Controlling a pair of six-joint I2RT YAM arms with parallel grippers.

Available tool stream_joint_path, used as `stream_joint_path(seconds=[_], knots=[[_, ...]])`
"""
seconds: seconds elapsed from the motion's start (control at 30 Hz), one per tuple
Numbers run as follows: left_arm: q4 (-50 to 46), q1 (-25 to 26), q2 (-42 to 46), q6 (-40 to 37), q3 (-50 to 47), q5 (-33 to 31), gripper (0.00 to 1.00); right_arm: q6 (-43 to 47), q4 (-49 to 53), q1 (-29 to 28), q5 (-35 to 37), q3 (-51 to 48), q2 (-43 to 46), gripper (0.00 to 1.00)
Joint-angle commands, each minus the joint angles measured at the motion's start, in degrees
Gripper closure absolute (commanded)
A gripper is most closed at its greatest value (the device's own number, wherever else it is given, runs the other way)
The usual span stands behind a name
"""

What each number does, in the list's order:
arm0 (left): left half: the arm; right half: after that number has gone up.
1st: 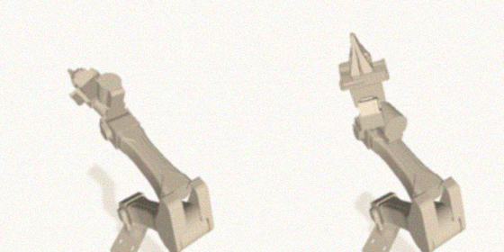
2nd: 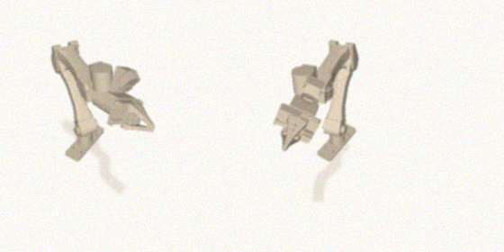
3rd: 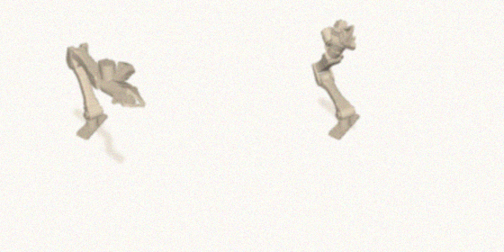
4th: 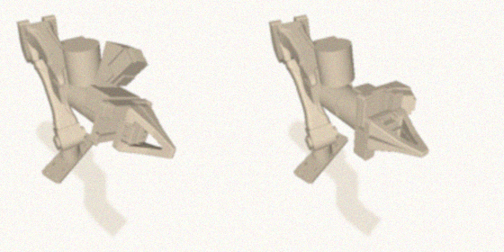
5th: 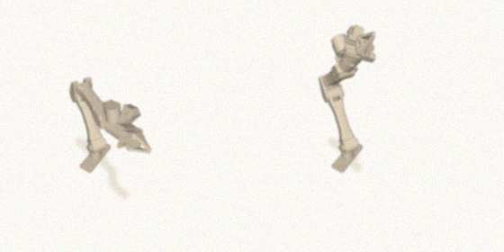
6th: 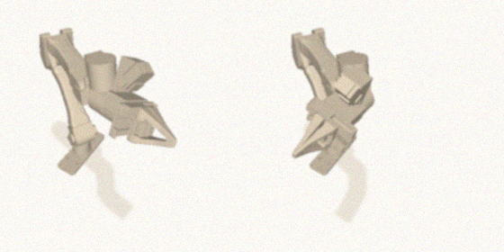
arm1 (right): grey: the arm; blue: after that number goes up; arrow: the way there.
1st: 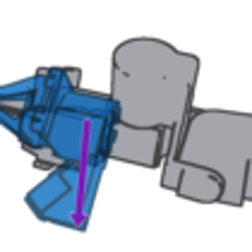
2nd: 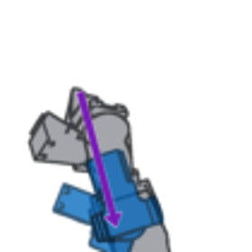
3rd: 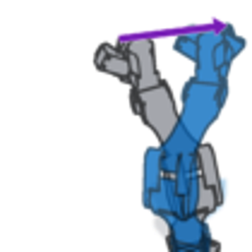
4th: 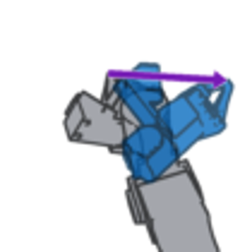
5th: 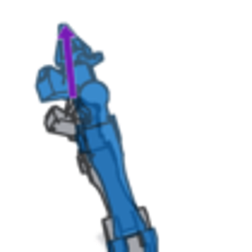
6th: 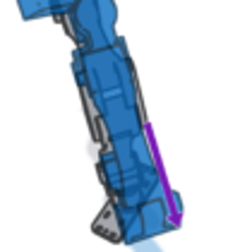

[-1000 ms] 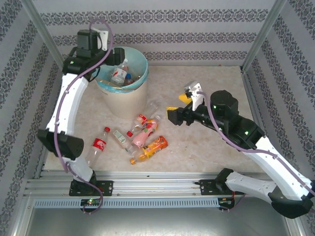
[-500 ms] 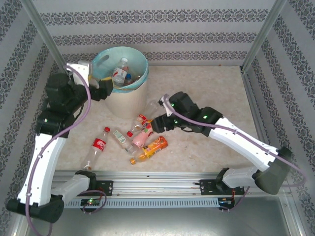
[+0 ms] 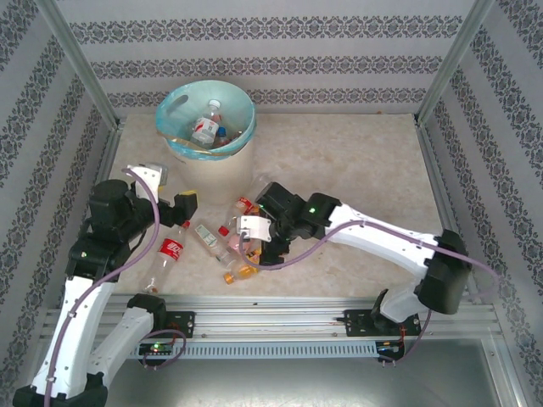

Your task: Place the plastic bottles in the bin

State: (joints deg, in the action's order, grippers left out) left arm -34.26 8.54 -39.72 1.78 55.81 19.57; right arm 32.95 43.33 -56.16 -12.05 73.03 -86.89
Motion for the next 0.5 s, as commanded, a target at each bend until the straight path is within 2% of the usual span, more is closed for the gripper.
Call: stream_joint_path(seconds=[0.0, 0.27, 0.47], knots=[[-2.55, -0.32, 1.72, 1.28, -1.49, 0.67, 0.11, 13.53, 2.37, 0.45, -0.34, 3.31, -6.42, 0.05], [-3.55, -0.31, 4.36, 2.18, -3.58, -4.1, 0.09, 17.55, -2.07, -0.57, 0.59, 0.84, -13.61, 0.1], [-3.36, -0.35, 5.01, 2.35, -3.69, -5.41, 0.09, 17.91, -5.38, -0.7, 1.99, -2.08, -14.45, 0.15]])
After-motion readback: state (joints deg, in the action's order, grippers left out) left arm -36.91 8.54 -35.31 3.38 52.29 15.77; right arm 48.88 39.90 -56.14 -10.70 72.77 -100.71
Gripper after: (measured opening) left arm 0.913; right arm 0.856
